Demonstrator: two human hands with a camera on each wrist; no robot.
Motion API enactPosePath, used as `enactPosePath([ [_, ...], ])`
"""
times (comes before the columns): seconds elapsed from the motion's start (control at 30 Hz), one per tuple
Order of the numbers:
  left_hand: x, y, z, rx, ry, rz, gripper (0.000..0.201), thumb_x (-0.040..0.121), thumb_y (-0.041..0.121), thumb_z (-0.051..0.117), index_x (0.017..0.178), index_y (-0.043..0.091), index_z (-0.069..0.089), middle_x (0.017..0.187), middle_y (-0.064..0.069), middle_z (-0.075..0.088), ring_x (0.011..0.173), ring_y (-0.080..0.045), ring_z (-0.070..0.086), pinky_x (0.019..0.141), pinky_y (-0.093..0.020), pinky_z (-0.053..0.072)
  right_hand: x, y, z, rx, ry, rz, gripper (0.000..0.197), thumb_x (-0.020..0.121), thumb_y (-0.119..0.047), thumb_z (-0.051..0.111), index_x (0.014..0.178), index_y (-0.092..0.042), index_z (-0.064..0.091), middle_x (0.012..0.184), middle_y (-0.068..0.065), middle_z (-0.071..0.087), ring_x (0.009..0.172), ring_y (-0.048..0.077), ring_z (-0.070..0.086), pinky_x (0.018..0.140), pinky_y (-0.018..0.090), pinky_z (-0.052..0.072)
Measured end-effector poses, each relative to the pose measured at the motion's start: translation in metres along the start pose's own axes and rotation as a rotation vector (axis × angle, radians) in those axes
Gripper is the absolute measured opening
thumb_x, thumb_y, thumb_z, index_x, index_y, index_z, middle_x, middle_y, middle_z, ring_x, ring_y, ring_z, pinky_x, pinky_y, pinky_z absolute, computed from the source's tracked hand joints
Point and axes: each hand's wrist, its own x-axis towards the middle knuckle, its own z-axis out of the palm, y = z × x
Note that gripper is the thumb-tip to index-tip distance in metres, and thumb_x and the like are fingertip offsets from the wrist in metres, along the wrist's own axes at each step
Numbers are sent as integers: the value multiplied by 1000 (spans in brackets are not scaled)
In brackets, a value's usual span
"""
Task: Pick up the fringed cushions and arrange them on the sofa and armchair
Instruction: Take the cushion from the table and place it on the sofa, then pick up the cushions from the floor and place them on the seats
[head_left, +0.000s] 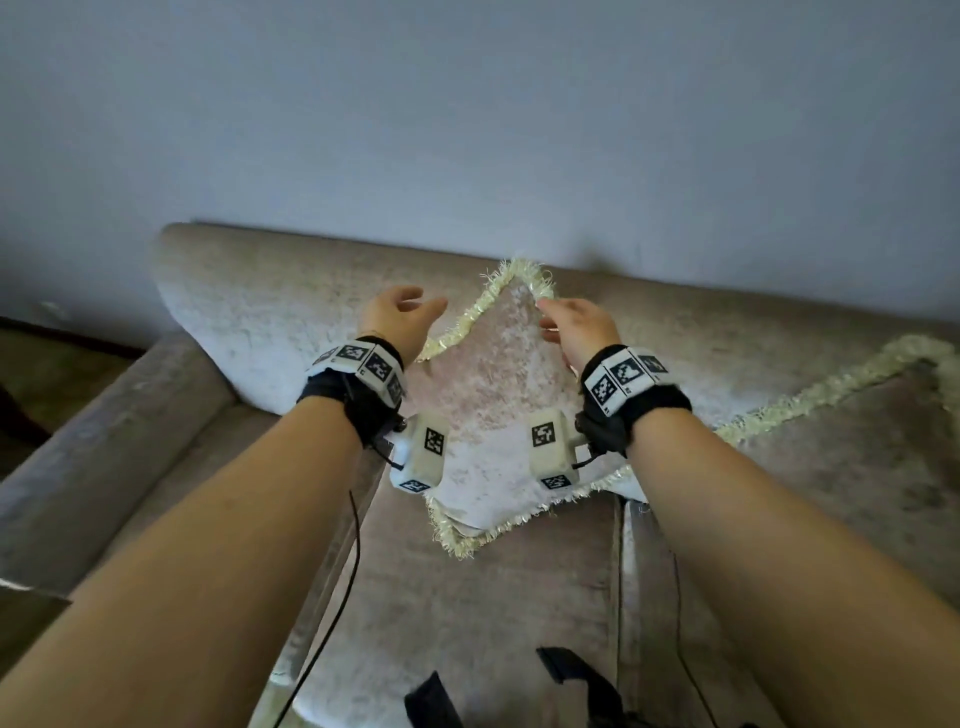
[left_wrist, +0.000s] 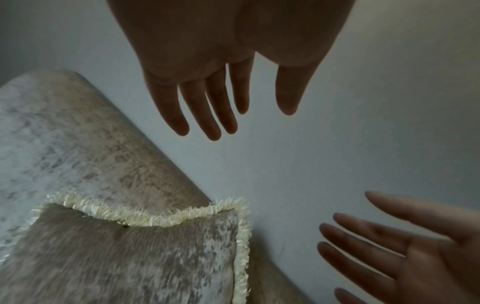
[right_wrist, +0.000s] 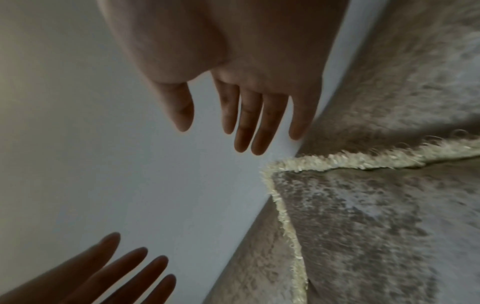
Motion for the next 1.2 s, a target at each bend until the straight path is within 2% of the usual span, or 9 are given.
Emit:
enactPosePath([
  [0.07,-16,10,-8,-18,31,12,52,98,38,64,142,14,54,137,-7,64,121,-22,64,90,-31,45,-12,-15,-5,-4,-67,-47,31,86,-47,62,90,-17,68,101,7,74,95,25,70,81,37,52],
  [0.17,-36,22,-22,-24,74,37,51,98,37,64,142,13,55,136,-7,65,117,-21,65,89,-32,46,-27,-34,-7,22,-120,-110,33,90,-36,63,98,-5,70,97,9,73,87,22,67,71,29,46],
  [0.3,-55,35,-49,-56,146,89,50,97,36,65,140,11,56,134,-8,66,116,-21,65,88,-33,49,-51,-66,-4,5,-166,-201,20,89,-37,63,79,-20,66,95,5,74,95,25,71,78,34,48],
  [0.43,-70,39,-87,-103,197,138,51,97,36,65,140,10,56,134,-9,66,122,-23,64,104,-42,54,-77,-99,12,39,-213,-282,16,93,-28,62,90,-13,66,99,7,72,89,20,67,65,23,44],
  [0.53,-79,30,-125,-122,249,161,50,97,37,66,138,9,57,132,-9,67,120,-24,66,98,-40,55,-99,-117,39,42,-250,-318,18,94,-28,61,97,-12,66,99,5,71,85,16,65,59,21,39],
  [0.63,-92,9,-172,-135,320,153,48,96,36,67,135,8,59,129,-10,68,117,-25,67,87,-34,52,-125,-129,82,46,-302,-335,21,94,-28,61,100,-9,67,99,6,70,84,16,64,57,20,39],
  [0.83,-146,-65,-290,-164,548,30,43,95,29,69,131,5,64,125,-18,71,116,-31,68,104,-45,54,-193,-137,201,8,-489,-345,14,93,-27,61,89,-15,65,97,4,70,86,15,64,61,22,40],
  [1.03,-229,-150,-407,-183,769,-106,44,96,34,68,134,12,62,123,-7,71,109,-20,69,93,-33,54,-283,-142,338,-21,-725,-397,20,92,-19,61,73,-13,61,73,1,63,65,10,56,42,6,37],
  [1.2,-307,-211,-489,-202,967,-231,44,96,37,67,133,14,62,117,-3,69,115,-22,67,104,-37,54,-363,-136,438,-126,-966,-419,18,92,-28,61,80,-15,66,86,3,68,79,16,61,65,25,42],
])
